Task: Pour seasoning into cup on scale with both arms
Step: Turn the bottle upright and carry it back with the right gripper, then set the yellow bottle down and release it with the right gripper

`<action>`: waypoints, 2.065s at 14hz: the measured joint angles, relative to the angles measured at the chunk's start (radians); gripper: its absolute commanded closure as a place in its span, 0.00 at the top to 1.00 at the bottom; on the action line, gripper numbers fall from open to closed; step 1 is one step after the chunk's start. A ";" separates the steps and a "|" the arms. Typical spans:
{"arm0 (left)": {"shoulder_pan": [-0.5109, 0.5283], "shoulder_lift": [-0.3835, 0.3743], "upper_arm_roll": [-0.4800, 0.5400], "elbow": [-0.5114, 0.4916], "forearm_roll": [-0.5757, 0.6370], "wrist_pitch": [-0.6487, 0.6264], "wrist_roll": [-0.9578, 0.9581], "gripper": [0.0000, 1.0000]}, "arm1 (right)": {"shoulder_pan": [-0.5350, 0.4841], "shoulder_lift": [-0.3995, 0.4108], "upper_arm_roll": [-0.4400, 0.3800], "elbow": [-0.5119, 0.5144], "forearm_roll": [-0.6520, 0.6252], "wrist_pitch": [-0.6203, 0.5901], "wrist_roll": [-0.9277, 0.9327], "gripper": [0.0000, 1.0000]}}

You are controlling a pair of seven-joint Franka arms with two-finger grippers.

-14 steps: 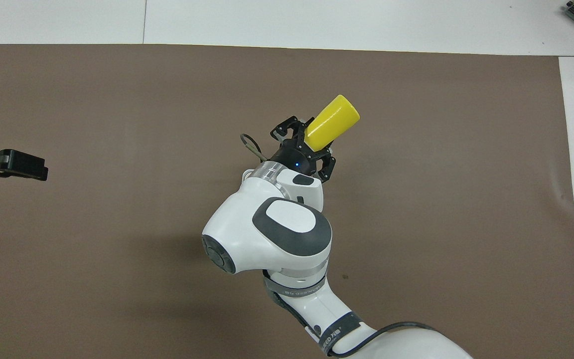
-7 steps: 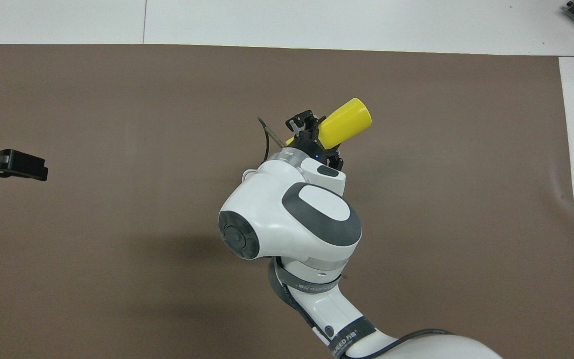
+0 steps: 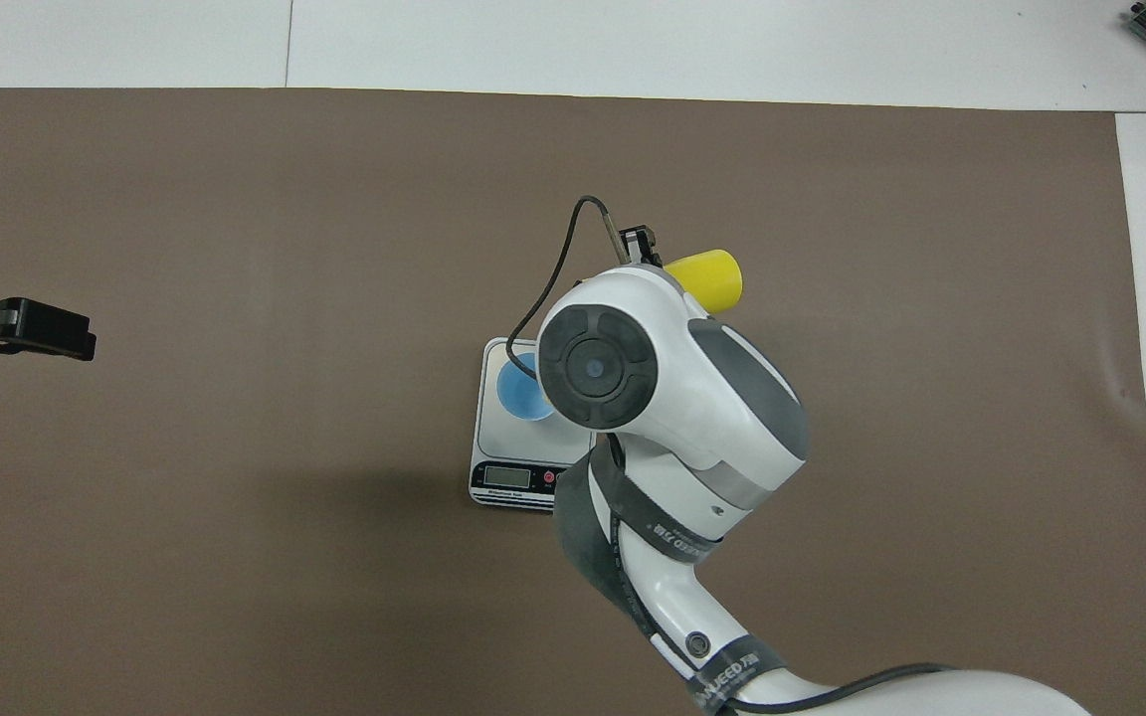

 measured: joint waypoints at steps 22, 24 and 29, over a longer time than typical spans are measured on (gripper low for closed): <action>0.000 0.000 0.000 0.000 0.000 0.000 0.000 1.00 | -0.652 -0.060 -0.005 -0.288 0.730 -0.140 -1.032 0.00; 0.000 0.000 0.000 0.000 0.000 0.000 0.000 1.00 | -0.707 -0.051 -0.006 -0.296 0.776 -0.184 -1.129 0.00; 0.000 0.000 0.000 0.000 0.000 0.000 0.000 1.00 | -0.788 0.002 -0.006 -0.296 0.881 -0.229 -1.234 0.95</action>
